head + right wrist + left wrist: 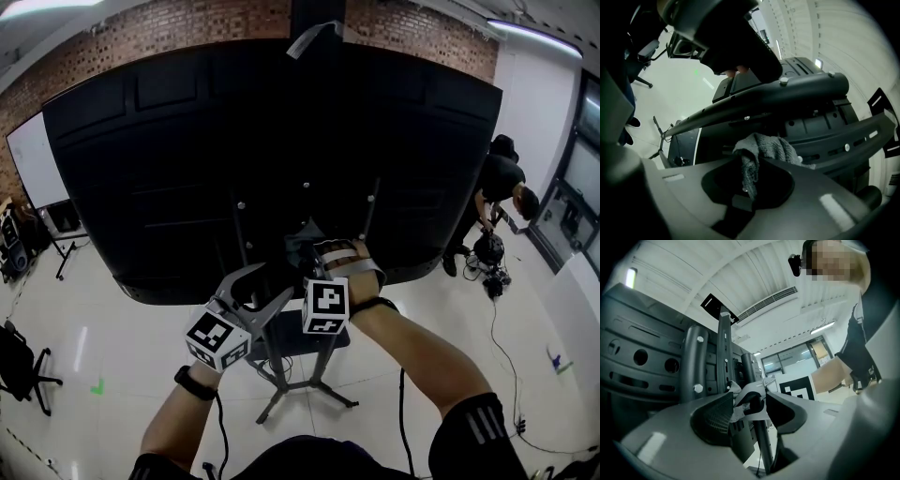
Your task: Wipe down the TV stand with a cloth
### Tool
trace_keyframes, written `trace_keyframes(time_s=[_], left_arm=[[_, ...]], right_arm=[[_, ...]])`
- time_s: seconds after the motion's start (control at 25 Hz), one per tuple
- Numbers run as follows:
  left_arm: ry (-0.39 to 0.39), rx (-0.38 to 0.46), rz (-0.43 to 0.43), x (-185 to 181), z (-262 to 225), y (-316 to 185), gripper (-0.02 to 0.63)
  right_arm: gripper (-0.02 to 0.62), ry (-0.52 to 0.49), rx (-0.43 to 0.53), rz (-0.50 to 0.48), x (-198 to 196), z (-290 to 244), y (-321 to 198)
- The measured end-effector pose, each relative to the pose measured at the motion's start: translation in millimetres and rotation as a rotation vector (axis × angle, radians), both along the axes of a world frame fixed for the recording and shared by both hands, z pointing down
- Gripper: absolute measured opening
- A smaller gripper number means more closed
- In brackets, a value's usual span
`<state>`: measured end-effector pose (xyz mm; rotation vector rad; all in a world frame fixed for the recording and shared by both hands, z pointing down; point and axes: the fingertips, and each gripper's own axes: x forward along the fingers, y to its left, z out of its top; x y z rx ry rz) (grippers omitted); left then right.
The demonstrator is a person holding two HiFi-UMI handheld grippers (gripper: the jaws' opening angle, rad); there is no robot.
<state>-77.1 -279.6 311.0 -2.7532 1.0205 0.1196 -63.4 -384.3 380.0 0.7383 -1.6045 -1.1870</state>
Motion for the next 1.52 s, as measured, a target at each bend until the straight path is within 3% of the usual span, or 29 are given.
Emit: trace_keyframes(time_s=[0.48, 0.56, 0.72, 1.16, 1.52], left_arm=[[-0.01, -0.085, -0.011, 2, 41, -4, 0.242], [-0.01, -0.091, -0.014, 2, 43, -5, 0.242], [0.0, -0.087, -0.018, 2, 38, -2, 0.243], [-0.005, 0.08, 0.036, 38, -31, 18, 0.244], [0.008, 0.18, 0.1, 85, -81, 21, 0.242]], right_arm=[[0.052, -0.01, -0.122, 0.014, 1, 58, 1], [0.052, -0.056, -0.147, 0.005, 1, 55, 6], [0.052, -0.262, -0.224, -0.053, -2, 28, 27], [0.052, -0.543, -0.009, -0.156, 51, -116, 79], [0.052, -0.64, 0.139, -0.093, 125, -193, 78]])
